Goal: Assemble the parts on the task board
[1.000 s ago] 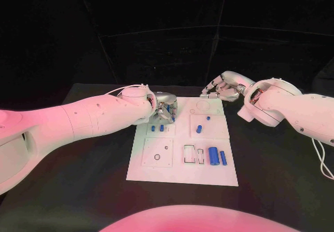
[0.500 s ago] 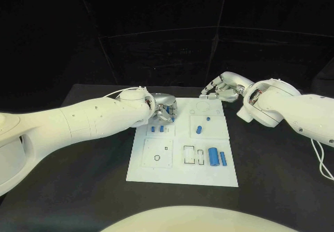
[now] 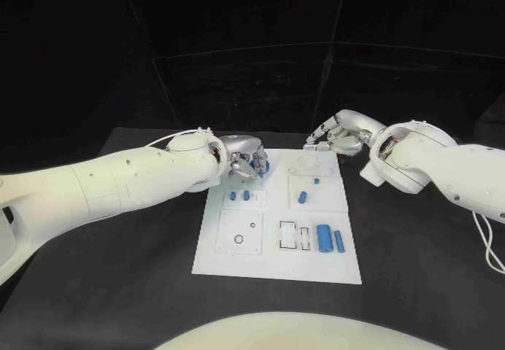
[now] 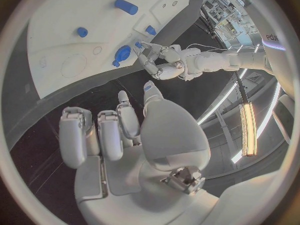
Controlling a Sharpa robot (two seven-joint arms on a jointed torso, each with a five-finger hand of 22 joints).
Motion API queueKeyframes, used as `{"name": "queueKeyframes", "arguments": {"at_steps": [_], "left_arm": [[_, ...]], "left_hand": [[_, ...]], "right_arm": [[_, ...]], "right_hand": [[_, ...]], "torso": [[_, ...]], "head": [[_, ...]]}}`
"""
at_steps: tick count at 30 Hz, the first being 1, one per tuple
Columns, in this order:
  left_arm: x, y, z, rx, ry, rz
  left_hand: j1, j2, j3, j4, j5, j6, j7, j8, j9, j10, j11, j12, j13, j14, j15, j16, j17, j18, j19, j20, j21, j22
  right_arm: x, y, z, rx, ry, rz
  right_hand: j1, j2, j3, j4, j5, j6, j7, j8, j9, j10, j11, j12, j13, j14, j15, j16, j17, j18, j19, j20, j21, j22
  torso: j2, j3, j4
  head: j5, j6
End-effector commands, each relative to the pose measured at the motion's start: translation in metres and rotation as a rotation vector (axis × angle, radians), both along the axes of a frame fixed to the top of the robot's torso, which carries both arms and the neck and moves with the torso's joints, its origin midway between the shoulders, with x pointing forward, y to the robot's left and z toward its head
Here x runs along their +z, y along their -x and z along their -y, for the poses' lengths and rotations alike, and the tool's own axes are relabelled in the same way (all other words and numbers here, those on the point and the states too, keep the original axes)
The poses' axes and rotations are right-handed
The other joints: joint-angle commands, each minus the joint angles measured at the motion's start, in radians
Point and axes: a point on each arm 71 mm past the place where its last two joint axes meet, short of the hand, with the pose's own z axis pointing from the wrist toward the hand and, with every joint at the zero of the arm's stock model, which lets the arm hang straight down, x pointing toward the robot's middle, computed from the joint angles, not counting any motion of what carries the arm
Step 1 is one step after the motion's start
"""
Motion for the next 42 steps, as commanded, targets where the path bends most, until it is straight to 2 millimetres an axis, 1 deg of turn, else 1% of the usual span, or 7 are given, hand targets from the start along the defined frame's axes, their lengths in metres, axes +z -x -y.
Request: {"name": "queueKeyframes", "arguments": {"at_steps": [1, 10, 16, 22, 28, 34, 42], "left_arm": [[0.007, 0.002, -0.007, 0.009, 0.032, 0.017], [0.007, 0.005, -0.033, 0.035, -0.018, -0.042], [0.003, 0.004, -0.041, 0.043, -0.039, -0.068], [0.0, 0.003, -0.045, 0.047, -0.048, -0.082], [-0.003, 0.001, -0.047, 0.052, -0.052, -0.087], [-0.005, -0.001, -0.047, 0.057, -0.053, -0.087], [-0.01, -0.001, -0.045, 0.054, -0.052, -0.092]], "left_hand": [[-0.008, -0.005, 0.005, -0.001, 0.002, 0.009, 0.0, -0.005, 0.0, 0.006, 0.0, -0.004, 0.001, 0.008, -0.001, 0.004, -0.001, -0.009, 0.006, 0.0, 0.005, 0.002], [-0.016, -0.01, 0.007, -0.001, 0.002, 0.013, -0.001, -0.007, 0.001, 0.01, 0.0, -0.008, 0.002, 0.008, -0.001, 0.004, -0.005, -0.01, 0.006, 0.001, 0.007, 0.005], [-0.017, -0.012, 0.008, -0.002, 0.002, 0.014, -0.002, -0.008, 0.001, 0.012, -0.001, -0.01, 0.002, 0.006, -0.001, 0.001, -0.012, -0.009, 0.005, 0.001, 0.004, 0.001], [-0.025, -0.019, 0.006, -0.001, 0.002, 0.017, -0.003, -0.009, 0.002, 0.016, -0.001, -0.013, 0.002, 0.005, -0.001, 0.001, -0.014, -0.009, 0.003, 0.001, 0.004, 0.002], [-0.027, -0.021, 0.005, -0.001, 0.002, 0.018, -0.003, -0.01, 0.002, 0.017, -0.001, -0.014, 0.002, 0.005, -0.001, 0.001, -0.014, -0.009, 0.003, 0.001, 0.005, 0.003], [-0.028, -0.022, 0.005, -0.001, 0.002, 0.018, -0.003, -0.01, 0.002, 0.018, -0.002, -0.015, 0.002, 0.005, -0.001, 0.001, -0.015, -0.009, 0.003, 0.001, 0.005, 0.004], [-0.028, -0.022, 0.005, -0.001, 0.002, 0.018, -0.003, -0.01, 0.002, 0.018, -0.002, -0.015, 0.002, 0.005, -0.001, 0.001, -0.015, -0.009, 0.003, 0.001, 0.005, 0.004]], "right_arm": [[0.002, -0.001, 0.0, 0.0, -0.002, 0.009], [0.001, -0.001, 0.002, -0.004, -0.001, 0.008], [0.001, -0.001, 0.001, -0.003, -0.001, 0.008], [0.001, -0.001, 0.001, -0.001, -0.002, 0.008], [0.002, 0.0, 0.001, 0.0, -0.002, 0.009], [0.002, 0.0, 0.001, 0.0, -0.003, 0.009], [0.002, 0.0, 0.0, 0.002, -0.003, 0.01]], "right_hand": [[0.007, 0.002, -0.007, 0.001, 0.003, -0.007, 0.001, 0.004, -0.001, -0.007, -0.002, 0.0, 0.005, 0.063, -0.004, -0.006, 0.08, 0.013, -0.003, -0.003, -0.005, 0.066], [0.007, 0.002, -0.007, 0.001, 0.003, -0.007, 0.001, 0.004, -0.001, -0.007, -0.002, 0.0, 0.005, 0.063, -0.004, -0.006, 0.08, 0.013, -0.003, -0.003, -0.005, 0.066], [0.007, 0.002, -0.007, 0.001, 0.003, -0.007, 0.001, 0.004, -0.001, -0.007, -0.002, 0.0, 0.005, 0.063, -0.004, -0.006, 0.08, 0.013, -0.003, -0.003, -0.005, 0.066], [0.007, 0.002, -0.007, 0.001, 0.003, -0.007, 0.001, 0.004, -0.001, -0.007, -0.002, 0.0, 0.005, 0.063, -0.004, -0.006, 0.08, 0.013, -0.003, -0.003, -0.005, 0.066], [0.009, 0.005, -0.009, 0.002, 0.005, -0.007, 0.001, 0.005, -0.001, -0.008, -0.002, -0.001, 0.004, 0.063, -0.004, -0.006, 0.08, 0.013, -0.004, -0.003, -0.006, 0.065], [0.009, 0.005, -0.009, 0.002, 0.005, -0.007, 0.001, 0.005, -0.001, -0.008, -0.002, -0.001, 0.004, 0.063, -0.004, -0.006, 0.08, 0.013, -0.004, -0.003, -0.006, 0.065], [0.009, 0.005, -0.009, 0.002, 0.005, -0.007, 0.001, 0.005, -0.001, -0.008, -0.002, -0.001, 0.004, 0.063, -0.004, -0.006, 0.08, 0.013, -0.004, -0.003, -0.006, 0.065]], "torso": [[0.0, 0.0009, -0.0018], [0.002, 0.0003, -0.0026], [0.002, 0.0001, -0.0027], [0.004, -0.0004, -0.005], [0.002, 0.0018, -0.0045], [0.003, 0.0011, -0.003], [0.002, 0.0008, -0.0049]], "head": [[0.003, 0.005], [0.008, 0.006], [0.014, 0.007], [0.017, 0.007], [0.016, 0.004], [0.014, 0.003], [0.011, 0.002]]}}
